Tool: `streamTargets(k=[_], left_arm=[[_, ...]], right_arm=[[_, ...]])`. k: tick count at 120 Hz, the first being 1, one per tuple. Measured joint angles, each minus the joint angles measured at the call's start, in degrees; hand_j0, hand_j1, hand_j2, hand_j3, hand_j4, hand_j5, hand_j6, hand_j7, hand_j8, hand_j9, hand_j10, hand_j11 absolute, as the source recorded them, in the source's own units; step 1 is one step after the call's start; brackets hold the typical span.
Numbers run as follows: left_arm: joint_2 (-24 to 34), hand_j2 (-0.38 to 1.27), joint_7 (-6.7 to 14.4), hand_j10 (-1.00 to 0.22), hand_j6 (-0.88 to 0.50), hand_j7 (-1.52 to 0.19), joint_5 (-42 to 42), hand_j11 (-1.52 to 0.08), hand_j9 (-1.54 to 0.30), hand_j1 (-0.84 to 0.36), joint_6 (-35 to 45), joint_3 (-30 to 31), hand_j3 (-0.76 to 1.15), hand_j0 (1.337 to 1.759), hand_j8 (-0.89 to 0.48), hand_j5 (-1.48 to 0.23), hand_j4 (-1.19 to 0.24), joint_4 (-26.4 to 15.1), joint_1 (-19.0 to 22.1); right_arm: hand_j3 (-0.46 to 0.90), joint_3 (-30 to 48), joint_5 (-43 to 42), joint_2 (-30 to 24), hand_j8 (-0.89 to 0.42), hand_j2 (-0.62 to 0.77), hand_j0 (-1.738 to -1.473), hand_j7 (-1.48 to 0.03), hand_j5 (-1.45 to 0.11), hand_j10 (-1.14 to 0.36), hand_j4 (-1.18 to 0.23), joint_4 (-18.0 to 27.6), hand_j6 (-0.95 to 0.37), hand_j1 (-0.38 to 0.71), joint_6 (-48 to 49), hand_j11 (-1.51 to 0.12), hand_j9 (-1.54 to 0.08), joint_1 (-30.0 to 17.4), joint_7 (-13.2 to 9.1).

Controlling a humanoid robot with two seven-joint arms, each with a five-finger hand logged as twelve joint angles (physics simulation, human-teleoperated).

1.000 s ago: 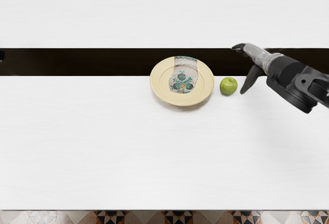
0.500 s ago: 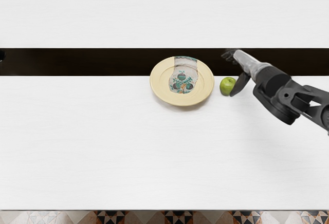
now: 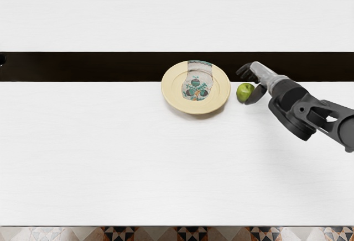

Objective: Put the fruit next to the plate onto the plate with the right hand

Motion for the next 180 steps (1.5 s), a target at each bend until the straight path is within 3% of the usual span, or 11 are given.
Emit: streamTargets(k=[68, 101, 146, 180], left_arm=[[0.0, 0.05, 0.0, -0.23, -0.23, -0.3, 0.0, -0.3, -0.3, 0.07, 0.0, 0.0, 0.0, 1.658, -0.23, -0.3, -0.23, 0.0, 0.0], [0.0, 0.05, 0.0, -0.23, -0.23, -0.3, 0.0, -0.3, -0.3, 0.07, 0.0, 0.0, 0.0, 1.658, -0.23, -0.3, -0.23, 0.0, 0.0], [0.0, 0.05, 0.0, -0.23, -0.23, -0.3, 0.0, -0.3, -0.3, 0.07, 0.0, 0.0, 0.0, 1.658, -0.23, -0.3, -0.23, 0.0, 0.0], [0.0, 0.05, 0.0, -0.23, -0.23, -0.3, 0.0, -0.3, -0.3, 0.07, 0.0, 0.0, 0.0, 1.658, -0.23, -0.3, -0.23, 0.0, 0.0]], right_arm=[[0.0, 0.0, 0.5, 1.7, -0.45, -0.09, -1.658, -0.59, -0.59, -0.45, -0.45, -2.4, -0.45, 0.19, 0.1, -0.59, -0.59, -0.1, 0.0], [0.0, -0.6, 0.4, 2.1, -0.39, -0.09, -1.658, -0.63, -0.61, -0.49, -0.5, -2.3, -0.47, 0.22, 0.3, -0.63, -0.63, 0.0, -0.8], [0.0, 0.0, 2.9, 1.9, -0.39, 0.07, -1.656, -0.73, -0.73, -0.51, -0.56, -2.0, -0.5, 0.23, 0.7, -0.74, -0.74, 0.4, -0.8], [0.0, 1.2, 7.4, 0.8, -0.41, 0.11, -1.657, -0.74, -0.75, -0.52, -0.56, -1.8, -0.51, 0.24, 1.2, -0.75, -0.74, 2.0, -0.8]])
